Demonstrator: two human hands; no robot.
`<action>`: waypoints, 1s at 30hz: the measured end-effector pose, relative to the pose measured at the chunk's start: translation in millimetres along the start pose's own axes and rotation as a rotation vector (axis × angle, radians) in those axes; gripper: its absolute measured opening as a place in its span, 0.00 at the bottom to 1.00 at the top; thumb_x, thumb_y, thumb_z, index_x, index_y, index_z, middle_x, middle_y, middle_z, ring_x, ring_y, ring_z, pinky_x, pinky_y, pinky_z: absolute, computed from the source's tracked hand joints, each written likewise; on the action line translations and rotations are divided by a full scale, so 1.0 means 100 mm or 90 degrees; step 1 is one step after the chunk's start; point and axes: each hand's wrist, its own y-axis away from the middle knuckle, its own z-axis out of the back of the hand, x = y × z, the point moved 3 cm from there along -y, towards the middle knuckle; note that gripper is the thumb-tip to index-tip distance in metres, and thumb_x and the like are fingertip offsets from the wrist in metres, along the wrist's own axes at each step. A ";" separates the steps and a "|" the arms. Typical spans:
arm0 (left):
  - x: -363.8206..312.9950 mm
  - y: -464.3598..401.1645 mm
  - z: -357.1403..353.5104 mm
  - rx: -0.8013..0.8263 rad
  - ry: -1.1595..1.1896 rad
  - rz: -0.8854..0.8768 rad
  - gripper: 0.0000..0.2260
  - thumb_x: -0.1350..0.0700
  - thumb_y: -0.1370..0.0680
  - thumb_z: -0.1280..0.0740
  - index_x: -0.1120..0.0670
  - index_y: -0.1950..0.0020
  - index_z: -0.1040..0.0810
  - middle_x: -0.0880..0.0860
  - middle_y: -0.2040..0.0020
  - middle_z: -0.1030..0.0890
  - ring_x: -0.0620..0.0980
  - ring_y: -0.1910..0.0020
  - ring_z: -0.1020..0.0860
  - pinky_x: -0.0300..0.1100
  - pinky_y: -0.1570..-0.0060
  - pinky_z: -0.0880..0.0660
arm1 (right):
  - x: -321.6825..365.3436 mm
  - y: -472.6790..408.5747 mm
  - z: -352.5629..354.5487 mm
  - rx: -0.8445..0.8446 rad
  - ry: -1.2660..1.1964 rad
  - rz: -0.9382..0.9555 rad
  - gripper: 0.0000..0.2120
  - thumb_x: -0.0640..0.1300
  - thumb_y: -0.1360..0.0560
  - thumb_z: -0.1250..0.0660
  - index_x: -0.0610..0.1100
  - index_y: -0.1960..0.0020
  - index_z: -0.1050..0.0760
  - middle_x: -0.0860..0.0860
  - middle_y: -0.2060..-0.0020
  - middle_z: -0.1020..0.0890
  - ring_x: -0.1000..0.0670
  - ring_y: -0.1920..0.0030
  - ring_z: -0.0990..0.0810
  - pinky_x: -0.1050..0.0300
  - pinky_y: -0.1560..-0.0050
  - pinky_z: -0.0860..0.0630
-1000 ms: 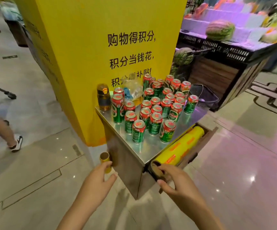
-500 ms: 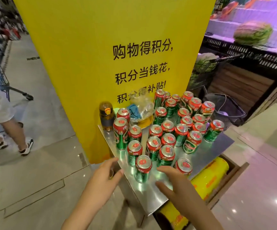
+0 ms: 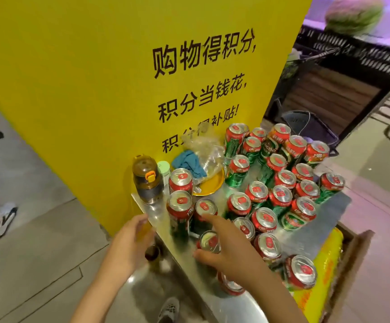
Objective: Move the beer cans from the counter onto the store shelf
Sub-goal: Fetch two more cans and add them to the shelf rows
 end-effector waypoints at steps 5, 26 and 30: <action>-0.03 -0.66 0.12 0.050 0.017 -0.051 0.17 0.56 0.22 0.35 0.52 0.34 0.28 0.48 0.40 0.24 0.46 0.38 0.28 0.43 0.41 0.30 | 0.15 -0.50 -0.26 -0.129 -0.071 -0.034 0.39 0.60 0.38 0.24 0.58 0.32 0.38 0.63 0.38 0.31 0.59 0.37 0.32 0.61 0.37 0.32; -0.22 -1.29 -0.25 0.295 0.135 -0.123 0.24 0.53 0.23 0.35 0.46 0.27 0.37 0.46 0.30 0.31 0.46 0.30 0.34 0.52 0.30 0.36 | 0.21 -0.86 -0.72 -0.340 -0.117 -0.207 0.31 0.56 0.42 0.25 0.59 0.42 0.32 0.62 0.48 0.24 0.58 0.45 0.25 0.54 0.47 0.25; -0.27 -1.33 -0.30 0.307 0.166 -0.118 0.24 0.59 0.25 0.33 0.47 0.31 0.33 0.45 0.35 0.26 0.44 0.34 0.31 0.47 0.32 0.34 | 0.25 -0.81 -0.70 -0.364 -0.149 -0.207 0.31 0.54 0.43 0.23 0.59 0.43 0.30 0.63 0.50 0.22 0.60 0.47 0.24 0.59 0.49 0.25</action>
